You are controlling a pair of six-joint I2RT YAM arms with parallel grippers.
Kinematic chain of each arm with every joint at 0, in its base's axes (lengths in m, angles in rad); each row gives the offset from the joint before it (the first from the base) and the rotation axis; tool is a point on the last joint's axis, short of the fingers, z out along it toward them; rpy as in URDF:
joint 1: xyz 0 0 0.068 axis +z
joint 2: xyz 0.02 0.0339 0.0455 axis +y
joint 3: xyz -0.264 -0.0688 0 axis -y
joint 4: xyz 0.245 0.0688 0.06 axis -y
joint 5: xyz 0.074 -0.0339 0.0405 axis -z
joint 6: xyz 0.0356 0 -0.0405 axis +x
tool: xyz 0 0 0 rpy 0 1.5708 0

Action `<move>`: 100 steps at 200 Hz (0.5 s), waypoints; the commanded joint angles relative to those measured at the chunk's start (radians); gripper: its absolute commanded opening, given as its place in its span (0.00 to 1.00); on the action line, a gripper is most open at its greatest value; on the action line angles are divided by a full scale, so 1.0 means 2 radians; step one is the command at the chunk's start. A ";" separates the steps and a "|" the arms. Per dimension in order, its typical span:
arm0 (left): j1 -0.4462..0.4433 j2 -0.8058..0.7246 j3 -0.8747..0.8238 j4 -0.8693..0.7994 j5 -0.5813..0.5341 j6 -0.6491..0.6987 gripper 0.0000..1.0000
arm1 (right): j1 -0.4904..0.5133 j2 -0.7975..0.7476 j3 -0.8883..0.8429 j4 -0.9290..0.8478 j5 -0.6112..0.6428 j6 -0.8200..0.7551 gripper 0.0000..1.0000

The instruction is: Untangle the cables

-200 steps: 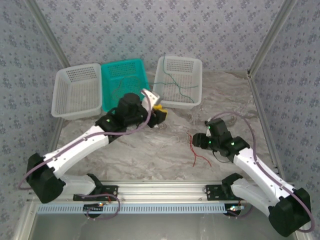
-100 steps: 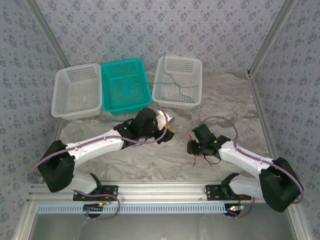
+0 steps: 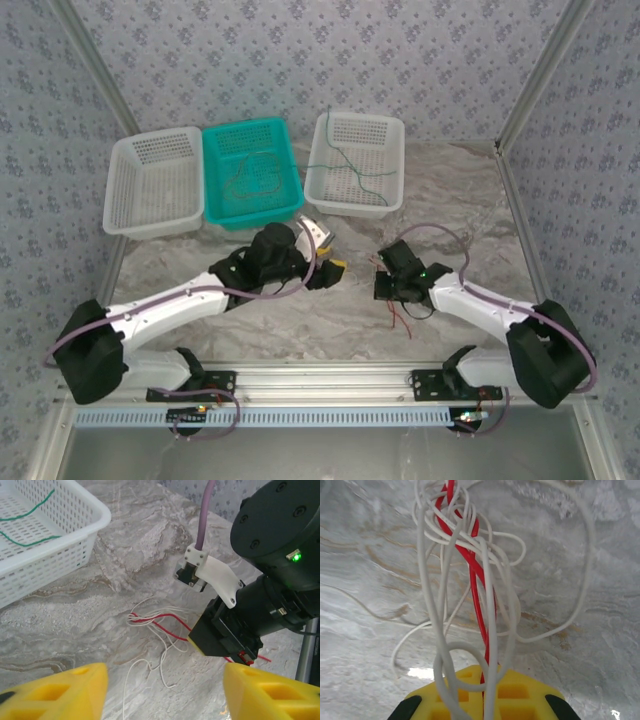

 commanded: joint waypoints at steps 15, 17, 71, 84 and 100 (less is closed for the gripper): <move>-0.001 -0.046 -0.033 0.096 -0.003 -0.115 0.78 | -0.010 -0.061 0.044 -0.013 -0.037 0.022 0.00; -0.001 -0.047 -0.037 0.102 -0.005 -0.122 0.79 | -0.011 -0.063 0.045 -0.011 -0.040 0.022 0.00; -0.002 -0.044 -0.061 0.171 0.031 -0.224 0.79 | -0.042 -0.088 0.085 0.020 -0.131 0.074 0.00; -0.002 -0.031 -0.065 0.191 0.030 -0.244 0.78 | -0.049 -0.092 0.091 0.034 -0.154 0.091 0.00; -0.002 -0.006 -0.067 0.230 0.038 -0.271 0.78 | -0.067 -0.098 0.091 0.060 -0.187 0.121 0.00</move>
